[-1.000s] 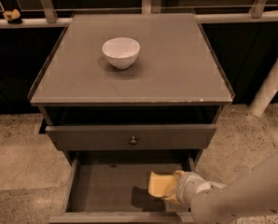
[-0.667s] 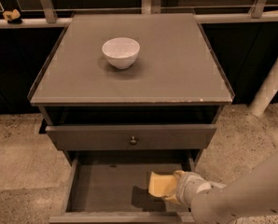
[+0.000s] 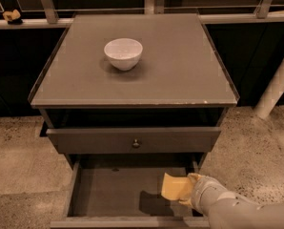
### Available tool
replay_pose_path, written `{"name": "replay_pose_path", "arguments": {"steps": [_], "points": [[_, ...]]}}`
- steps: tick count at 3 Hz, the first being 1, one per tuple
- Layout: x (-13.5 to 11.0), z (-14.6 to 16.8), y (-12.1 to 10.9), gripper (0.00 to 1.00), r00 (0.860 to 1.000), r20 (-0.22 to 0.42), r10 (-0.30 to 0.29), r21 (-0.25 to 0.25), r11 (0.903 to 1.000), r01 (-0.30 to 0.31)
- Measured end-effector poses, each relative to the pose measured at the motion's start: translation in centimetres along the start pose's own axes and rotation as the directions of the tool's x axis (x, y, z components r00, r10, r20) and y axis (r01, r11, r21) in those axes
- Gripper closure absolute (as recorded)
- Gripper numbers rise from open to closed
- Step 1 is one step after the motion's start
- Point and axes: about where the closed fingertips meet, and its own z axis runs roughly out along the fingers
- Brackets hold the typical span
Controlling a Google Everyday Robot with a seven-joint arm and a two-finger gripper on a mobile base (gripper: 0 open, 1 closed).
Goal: Pick sponge from middle drawer and place on counter
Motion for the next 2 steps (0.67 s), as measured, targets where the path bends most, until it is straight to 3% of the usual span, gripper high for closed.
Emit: {"name": "replay_pose_path", "arguments": {"steps": [1,2], "points": [[-2.5,-3.3,-2.8,1.00,0.999,0.047,0.017,0.084,0.9963,-0.021],[-7.7,-7.7,-5.8,1.00,0.995,0.096,0.036,0.168,0.9844,-0.052]]}}
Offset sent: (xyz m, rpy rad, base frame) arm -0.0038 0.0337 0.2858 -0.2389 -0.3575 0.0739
